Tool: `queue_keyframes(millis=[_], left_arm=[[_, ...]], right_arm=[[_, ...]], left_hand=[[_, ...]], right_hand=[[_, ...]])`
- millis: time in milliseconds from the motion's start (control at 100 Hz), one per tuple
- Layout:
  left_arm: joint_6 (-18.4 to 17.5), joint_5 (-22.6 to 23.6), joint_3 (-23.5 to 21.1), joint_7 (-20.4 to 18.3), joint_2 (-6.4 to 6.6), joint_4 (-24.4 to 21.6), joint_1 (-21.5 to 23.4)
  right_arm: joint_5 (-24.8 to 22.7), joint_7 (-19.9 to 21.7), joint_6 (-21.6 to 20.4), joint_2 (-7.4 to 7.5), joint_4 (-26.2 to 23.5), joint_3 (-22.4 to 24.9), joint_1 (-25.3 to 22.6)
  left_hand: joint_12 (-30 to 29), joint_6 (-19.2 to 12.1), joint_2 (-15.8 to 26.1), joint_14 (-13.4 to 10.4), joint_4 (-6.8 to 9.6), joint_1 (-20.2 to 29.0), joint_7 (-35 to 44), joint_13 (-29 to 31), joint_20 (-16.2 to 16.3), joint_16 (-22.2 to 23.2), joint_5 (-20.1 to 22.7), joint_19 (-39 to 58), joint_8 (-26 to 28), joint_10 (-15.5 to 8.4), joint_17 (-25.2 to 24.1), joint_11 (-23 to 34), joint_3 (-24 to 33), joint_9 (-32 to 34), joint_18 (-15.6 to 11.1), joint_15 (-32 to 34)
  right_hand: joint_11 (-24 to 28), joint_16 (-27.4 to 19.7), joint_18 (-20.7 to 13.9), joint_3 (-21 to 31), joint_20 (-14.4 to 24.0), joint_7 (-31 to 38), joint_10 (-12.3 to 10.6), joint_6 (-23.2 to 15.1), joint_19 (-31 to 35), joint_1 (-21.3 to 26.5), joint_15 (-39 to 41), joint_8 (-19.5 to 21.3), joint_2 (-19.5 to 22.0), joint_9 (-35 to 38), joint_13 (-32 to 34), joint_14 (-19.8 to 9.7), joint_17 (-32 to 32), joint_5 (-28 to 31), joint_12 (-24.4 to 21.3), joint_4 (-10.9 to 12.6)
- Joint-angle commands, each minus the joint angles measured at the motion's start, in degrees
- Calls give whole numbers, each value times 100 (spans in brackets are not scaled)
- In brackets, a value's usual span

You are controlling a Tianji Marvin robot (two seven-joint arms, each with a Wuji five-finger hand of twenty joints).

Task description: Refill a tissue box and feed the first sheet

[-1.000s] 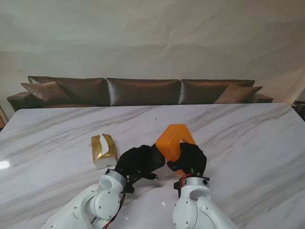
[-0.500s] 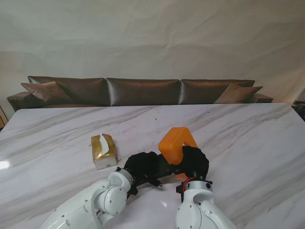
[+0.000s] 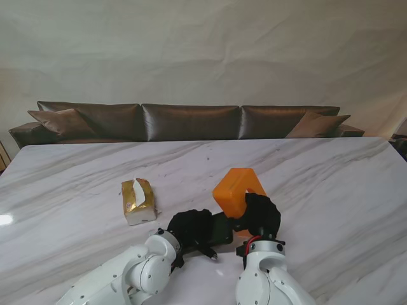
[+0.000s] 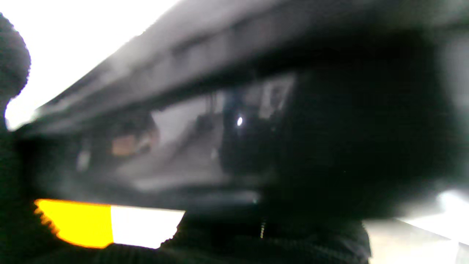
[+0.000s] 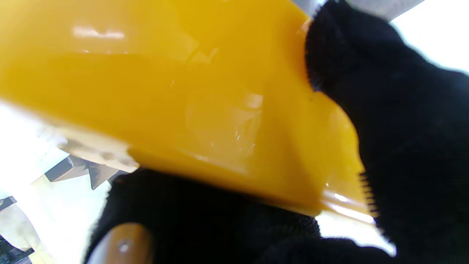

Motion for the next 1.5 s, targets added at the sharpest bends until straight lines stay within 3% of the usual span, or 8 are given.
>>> queue_keyframes(millis=[0, 280, 540, 970, 1220, 1350, 1390, 1490], left_arm=[[6, -27, 41, -134, 5, 3, 54], [-50, -34, 54, -220, 35, -8, 75], [-74, -13, -44, -363, 97, -136, 179], [-55, -121, -128, -964, 241, -343, 189], [50, -215, -118, -1237, 290, -430, 156], [127, -309, -73, -1558, 351, -516, 84], [147, -300, -54, -1592, 361, -522, 68], [171, -265, -29, -1594, 365, -511, 59]], right_arm=[[-16, 45, -12, -14, -55, 12, -5], [-28, 90, 29, -6, -77, 0, 0], [-45, 138, 48, 1, -81, -16, 55], [-66, 291, 224, 16, -25, 4, 206], [-112, 436, 251, 58, -8, 30, 224], [-131, 495, 267, 76, -19, 50, 206], [-137, 510, 266, 82, -24, 54, 200], [-157, 555, 267, 97, -32, 57, 192]], left_hand=[[132, -2196, 1364, -418, -92, 2323, 3935, 525, -81, 174, 8, 8063, 142, -1320, -215, 4514, 3804, 933, -236, 6001], [-416, -2029, 1851, -465, -777, 919, 3611, 185, -183, 32, -198, 7817, 34, -1281, -468, 4419, 2706, 396, -282, 5740], [-847, -1848, 1600, -429, -1426, 257, 3157, -71, -231, -82, -513, 7686, -178, -1159, -615, 3959, 2068, -92, -288, 5348], [-1625, -1536, 1608, -279, -1826, -527, 2341, -1343, -273, -1420, -1336, 7054, -742, -1048, -1352, 3099, 1632, -1272, -253, 3526], [-2171, -1158, 1664, -331, -1993, -954, 1584, -1965, -549, -2495, -1917, 6130, -1108, -872, -1858, 2470, 1685, -2117, 108, 2460], [-2718, -871, 1748, -190, -2010, -1038, -213, -2662, -746, -3140, -1958, 5670, -1877, -673, -2215, 1896, 1647, -2979, 290, 1836], [-3092, -803, 1749, -166, -2014, -1066, -718, -2935, -816, -3402, -2011, 5499, -1832, -547, -2349, 1337, 1668, -2975, 357, 1577], [-3514, -707, 1789, -138, -2021, -1089, -1988, -3417, -1230, -4051, -2162, 4899, -414, -424, -2686, 133, 1667, -3069, 664, 1117]], right_hand=[[486, 349, -914, 1850, 58, 144, 665, 445, 922, 542, 2264, 124, 719, 509, 357, -26, 102, 24, 73, 438], [478, 349, -914, 1852, 56, 136, 651, 421, 922, 537, 2264, 130, 725, 508, 358, -26, 102, 22, 80, 437], [471, 348, -914, 1854, 56, 130, 640, 420, 922, 540, 2264, 137, 725, 511, 358, -26, 102, 24, 87, 440], [462, 348, -915, 1857, 54, 128, 638, 420, 920, 535, 2264, 141, 727, 514, 358, -26, 102, 24, 99, 439], [463, 348, -919, 1861, 50, 128, 633, 421, 913, 535, 2264, 141, 724, 516, 358, -26, 101, 23, 105, 443], [461, 348, -922, 1861, 48, 128, 632, 420, 909, 539, 2264, 141, 725, 516, 358, -26, 101, 24, 108, 446], [461, 348, -927, 1864, 44, 128, 632, 421, 903, 538, 2264, 141, 728, 517, 358, -26, 101, 23, 109, 447], [461, 348, -933, 1865, 42, 129, 639, 424, 907, 543, 2264, 142, 726, 516, 358, -26, 103, 22, 114, 450]])
